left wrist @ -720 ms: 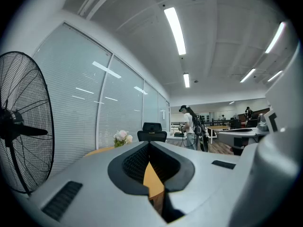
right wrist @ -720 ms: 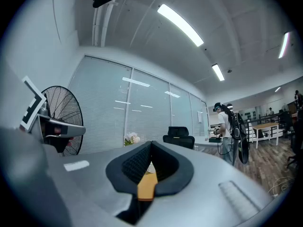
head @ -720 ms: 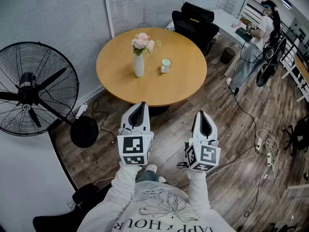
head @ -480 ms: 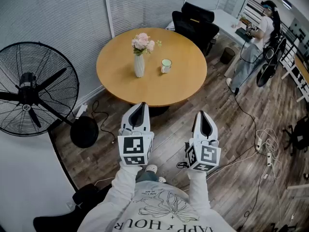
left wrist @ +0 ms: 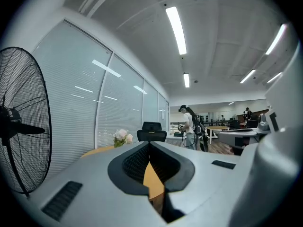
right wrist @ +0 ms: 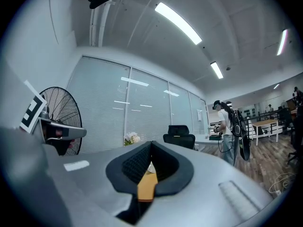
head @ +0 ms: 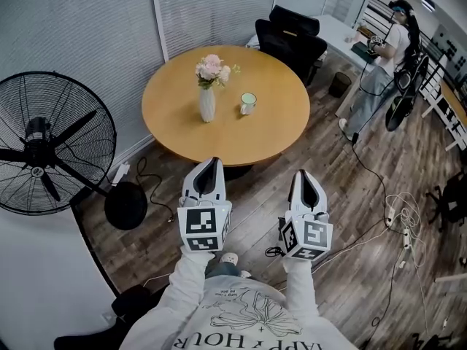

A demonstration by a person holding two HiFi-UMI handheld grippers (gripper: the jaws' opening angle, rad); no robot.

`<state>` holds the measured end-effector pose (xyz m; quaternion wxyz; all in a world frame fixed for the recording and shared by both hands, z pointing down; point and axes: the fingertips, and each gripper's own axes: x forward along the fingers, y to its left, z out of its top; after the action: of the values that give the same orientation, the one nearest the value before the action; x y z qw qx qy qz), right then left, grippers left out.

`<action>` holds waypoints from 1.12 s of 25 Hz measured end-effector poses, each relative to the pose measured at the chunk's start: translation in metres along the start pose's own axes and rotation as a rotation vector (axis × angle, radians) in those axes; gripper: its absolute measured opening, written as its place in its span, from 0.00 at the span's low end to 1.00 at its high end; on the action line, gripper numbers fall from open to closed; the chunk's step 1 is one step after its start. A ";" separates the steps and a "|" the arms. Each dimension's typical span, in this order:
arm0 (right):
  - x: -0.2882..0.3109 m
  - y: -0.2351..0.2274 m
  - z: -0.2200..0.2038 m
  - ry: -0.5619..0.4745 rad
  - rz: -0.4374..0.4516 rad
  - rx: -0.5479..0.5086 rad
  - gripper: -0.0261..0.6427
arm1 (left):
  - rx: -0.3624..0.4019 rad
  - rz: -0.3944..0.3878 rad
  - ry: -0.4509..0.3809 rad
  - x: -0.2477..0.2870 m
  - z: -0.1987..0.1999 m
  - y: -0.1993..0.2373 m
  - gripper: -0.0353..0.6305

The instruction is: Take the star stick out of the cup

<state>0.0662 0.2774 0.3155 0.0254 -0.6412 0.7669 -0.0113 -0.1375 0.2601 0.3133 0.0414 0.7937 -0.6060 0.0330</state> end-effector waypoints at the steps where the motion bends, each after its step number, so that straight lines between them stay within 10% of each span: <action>1: 0.002 0.000 0.000 0.000 -0.003 0.001 0.05 | 0.000 -0.004 -0.002 0.002 0.000 0.000 0.06; 28: 0.048 -0.004 -0.023 0.029 -0.034 0.020 0.05 | -0.018 -0.068 0.041 0.065 -0.021 0.018 0.06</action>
<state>0.0607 0.2295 0.3375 0.0205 -0.6536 0.7560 -0.0289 -0.1377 0.1950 0.3412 0.0621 0.8126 -0.5780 0.0422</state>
